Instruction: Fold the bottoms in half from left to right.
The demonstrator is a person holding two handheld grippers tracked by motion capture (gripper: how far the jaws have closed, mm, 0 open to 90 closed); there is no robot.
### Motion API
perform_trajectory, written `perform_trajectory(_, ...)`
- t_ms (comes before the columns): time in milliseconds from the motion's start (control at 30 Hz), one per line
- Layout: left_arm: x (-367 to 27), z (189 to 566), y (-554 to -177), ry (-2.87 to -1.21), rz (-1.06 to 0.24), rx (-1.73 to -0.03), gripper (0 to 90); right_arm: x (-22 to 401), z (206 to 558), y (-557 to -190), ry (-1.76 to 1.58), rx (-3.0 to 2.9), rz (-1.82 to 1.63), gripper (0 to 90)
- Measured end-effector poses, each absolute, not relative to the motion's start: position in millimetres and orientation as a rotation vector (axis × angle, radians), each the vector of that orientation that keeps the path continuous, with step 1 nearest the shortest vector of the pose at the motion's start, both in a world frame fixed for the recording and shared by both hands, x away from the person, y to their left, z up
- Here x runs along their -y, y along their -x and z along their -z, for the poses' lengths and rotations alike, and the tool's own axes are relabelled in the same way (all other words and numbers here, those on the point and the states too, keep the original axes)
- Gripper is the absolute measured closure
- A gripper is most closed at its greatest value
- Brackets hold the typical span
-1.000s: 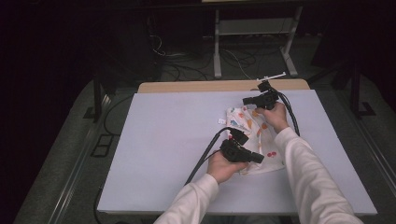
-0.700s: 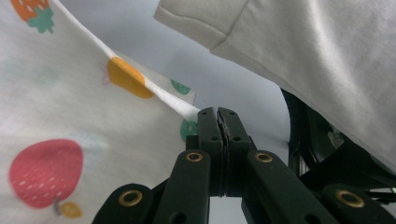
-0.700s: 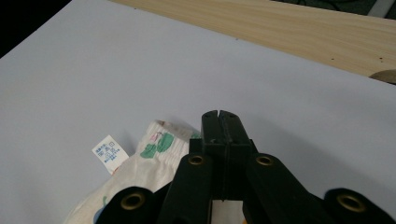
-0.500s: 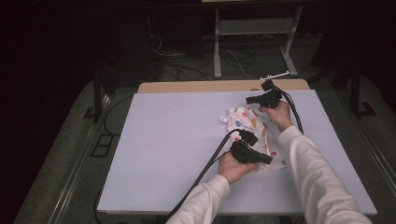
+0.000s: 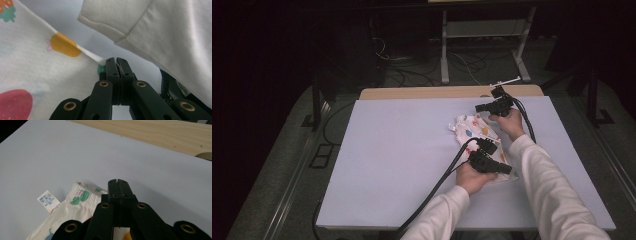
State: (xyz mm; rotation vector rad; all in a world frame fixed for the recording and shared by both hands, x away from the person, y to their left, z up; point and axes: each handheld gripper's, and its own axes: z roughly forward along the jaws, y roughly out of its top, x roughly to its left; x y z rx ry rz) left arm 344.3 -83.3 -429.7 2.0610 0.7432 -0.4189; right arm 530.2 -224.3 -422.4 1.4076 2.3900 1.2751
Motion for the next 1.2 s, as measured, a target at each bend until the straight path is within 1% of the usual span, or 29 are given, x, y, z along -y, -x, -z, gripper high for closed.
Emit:
perform_trajectory(200,89,433,-347,-2.057,0.427,-0.755,88.8,220,422,-530,-1.398,-2.396,-1.264,89.0)
perform_trajectory(733,102,445,-353,-2.059,0.444,-0.782,88.8,228,427,-533,-1.416,-2.381,-1.242,88.9)
perform_trajectory(800,104,446,-352,-2.055,0.436,-0.77,87.8,228,427,-533,-1.434,-2.379,-1.255,87.0)
perform_trajectory(833,105,446,-351,-2.052,0.429,-0.766,86.8,229,428,-533,-1.44,-2.366,-1.253,80.9)
perform_trajectory(867,105,447,-351,-2.044,0.424,-0.766,83.9,229,428,-532,-1.444,-2.353,-1.241,74.1)
perform_trajectory(900,106,447,-350,-2.036,0.418,-0.762,77.9,229,427,-531,-1.45,-2.333,-1.232,67.6)
perform_trajectory(933,106,446,-350,-2.038,0.417,-0.755,71.1,230,426,-529,-1.448,-2.31,-1.238,57.9)
perform_trajectory(967,106,446,-349,-2.039,0.404,-0.753,67.7,230,426,-528,-1.453,-2.302,-1.243,53.2)
perform_trajectory(1100,105,442,-346,-2.029,0.346,-0.759,47.8,234,418,-523,-1.434,-2.304,-1.268,29.2)
perform_trajectory(1133,105,441,-346,-2.025,0.347,-0.761,45.0,235,417,-522,-1.429,-2.303,-1.267,21.8)
perform_trajectory(1200,104,439,-346,-2.019,0.342,-0.766,39.6,235,414,-519,-1.413,-2.314,-1.262,12.6)
